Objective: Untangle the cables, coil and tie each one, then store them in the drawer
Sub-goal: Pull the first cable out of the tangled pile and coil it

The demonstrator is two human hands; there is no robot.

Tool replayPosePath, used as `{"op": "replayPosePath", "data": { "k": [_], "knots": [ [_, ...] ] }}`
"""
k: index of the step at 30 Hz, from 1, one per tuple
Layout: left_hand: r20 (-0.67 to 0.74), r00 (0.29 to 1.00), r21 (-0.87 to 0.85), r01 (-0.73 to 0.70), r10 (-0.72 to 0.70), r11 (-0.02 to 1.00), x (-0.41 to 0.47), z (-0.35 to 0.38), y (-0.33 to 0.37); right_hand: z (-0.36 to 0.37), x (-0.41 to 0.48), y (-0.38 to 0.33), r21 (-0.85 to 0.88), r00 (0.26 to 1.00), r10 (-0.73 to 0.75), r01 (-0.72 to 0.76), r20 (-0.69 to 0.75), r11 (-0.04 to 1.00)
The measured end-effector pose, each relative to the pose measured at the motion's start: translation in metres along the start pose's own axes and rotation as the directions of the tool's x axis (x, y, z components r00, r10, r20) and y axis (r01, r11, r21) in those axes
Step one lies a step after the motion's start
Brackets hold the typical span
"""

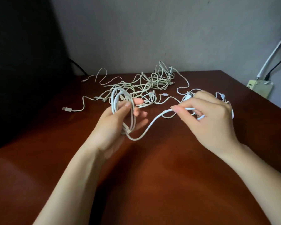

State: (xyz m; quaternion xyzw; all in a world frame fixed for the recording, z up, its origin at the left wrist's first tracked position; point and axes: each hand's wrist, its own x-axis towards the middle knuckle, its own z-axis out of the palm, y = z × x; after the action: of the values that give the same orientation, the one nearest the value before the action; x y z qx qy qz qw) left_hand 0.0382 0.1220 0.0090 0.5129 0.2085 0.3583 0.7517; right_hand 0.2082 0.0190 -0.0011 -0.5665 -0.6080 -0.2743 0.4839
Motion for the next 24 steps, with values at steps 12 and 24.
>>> {"op": "replayPosePath", "data": {
  "k": [12,24],
  "knots": [
    [0.31,0.912,0.093,0.253,-0.269,0.963,-0.01,0.016,-0.013,-0.004,-0.003,-0.007,-0.057,0.979,-0.121,0.113,-0.163,0.992],
    [0.256,0.955,0.058,0.138,-0.149,0.989,-0.006,0.015,-0.017,0.001,-0.004,0.003,-0.143,0.98,-0.107,0.083,-0.168,0.986]
  ]
}}
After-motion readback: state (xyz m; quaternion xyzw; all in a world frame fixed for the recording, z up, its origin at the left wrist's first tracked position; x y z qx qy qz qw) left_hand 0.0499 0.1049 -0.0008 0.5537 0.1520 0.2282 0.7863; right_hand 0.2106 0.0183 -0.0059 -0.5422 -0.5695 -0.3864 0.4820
